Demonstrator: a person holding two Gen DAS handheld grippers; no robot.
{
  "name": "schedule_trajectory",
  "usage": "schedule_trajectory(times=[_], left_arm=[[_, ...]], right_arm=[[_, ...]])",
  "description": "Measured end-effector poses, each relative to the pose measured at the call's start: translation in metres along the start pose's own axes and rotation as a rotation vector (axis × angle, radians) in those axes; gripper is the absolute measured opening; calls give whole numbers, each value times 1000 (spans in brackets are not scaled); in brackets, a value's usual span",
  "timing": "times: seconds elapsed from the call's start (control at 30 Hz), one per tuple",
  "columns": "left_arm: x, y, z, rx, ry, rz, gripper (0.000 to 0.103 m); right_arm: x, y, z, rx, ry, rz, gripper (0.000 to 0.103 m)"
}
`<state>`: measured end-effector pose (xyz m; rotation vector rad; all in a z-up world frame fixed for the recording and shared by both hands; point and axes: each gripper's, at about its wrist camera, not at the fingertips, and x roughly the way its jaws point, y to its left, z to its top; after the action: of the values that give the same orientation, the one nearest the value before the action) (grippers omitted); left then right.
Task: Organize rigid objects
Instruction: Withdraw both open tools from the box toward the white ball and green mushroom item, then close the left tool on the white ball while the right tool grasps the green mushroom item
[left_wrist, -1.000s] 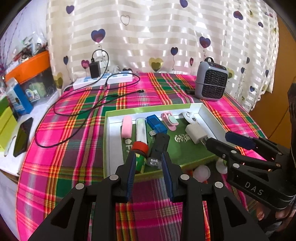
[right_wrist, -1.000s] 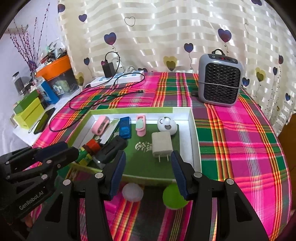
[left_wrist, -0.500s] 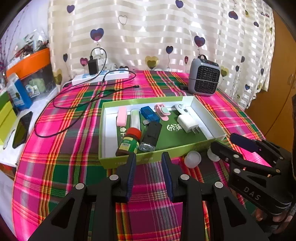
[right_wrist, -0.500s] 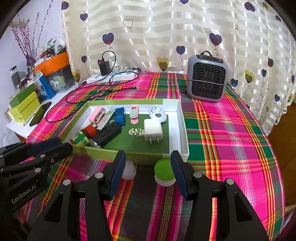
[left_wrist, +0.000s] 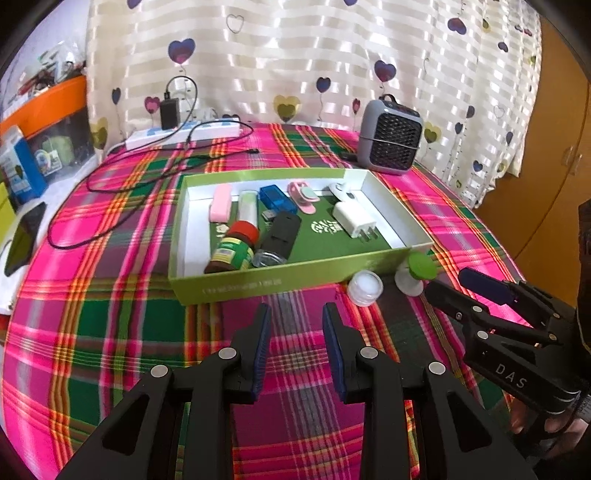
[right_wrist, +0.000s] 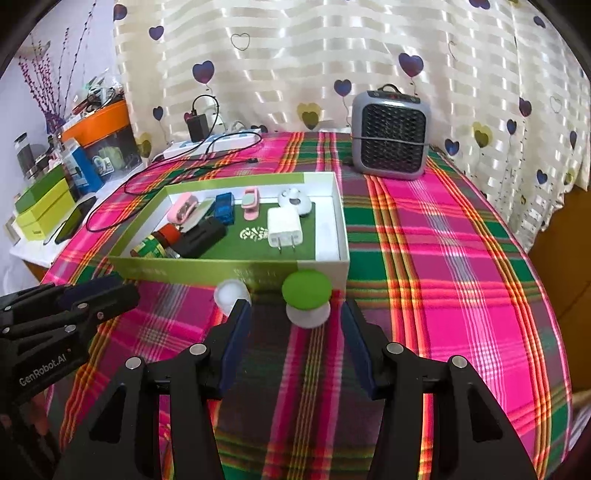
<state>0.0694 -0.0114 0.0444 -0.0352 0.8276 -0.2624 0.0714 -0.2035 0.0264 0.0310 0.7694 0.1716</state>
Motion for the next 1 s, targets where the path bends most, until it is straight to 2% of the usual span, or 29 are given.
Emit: schedule_trajectory(times=[0.17, 0.37, 0.73, 1.0], left_arm=[[8, -8, -2, 8, 21, -53, 32], [22, -19, 0, 11, 48, -123, 32], [41, -40, 10, 58, 64, -116, 32], [53, -51, 15, 94, 73, -76, 32]], right_arm=[[-2, -8, -6, 16, 7, -12, 51], [-5, -18, -9, 34, 8, -17, 51], [-5, -32, -10, 58, 12, -22, 51], [-4, -36, -10, 61, 17, -20, 51]])
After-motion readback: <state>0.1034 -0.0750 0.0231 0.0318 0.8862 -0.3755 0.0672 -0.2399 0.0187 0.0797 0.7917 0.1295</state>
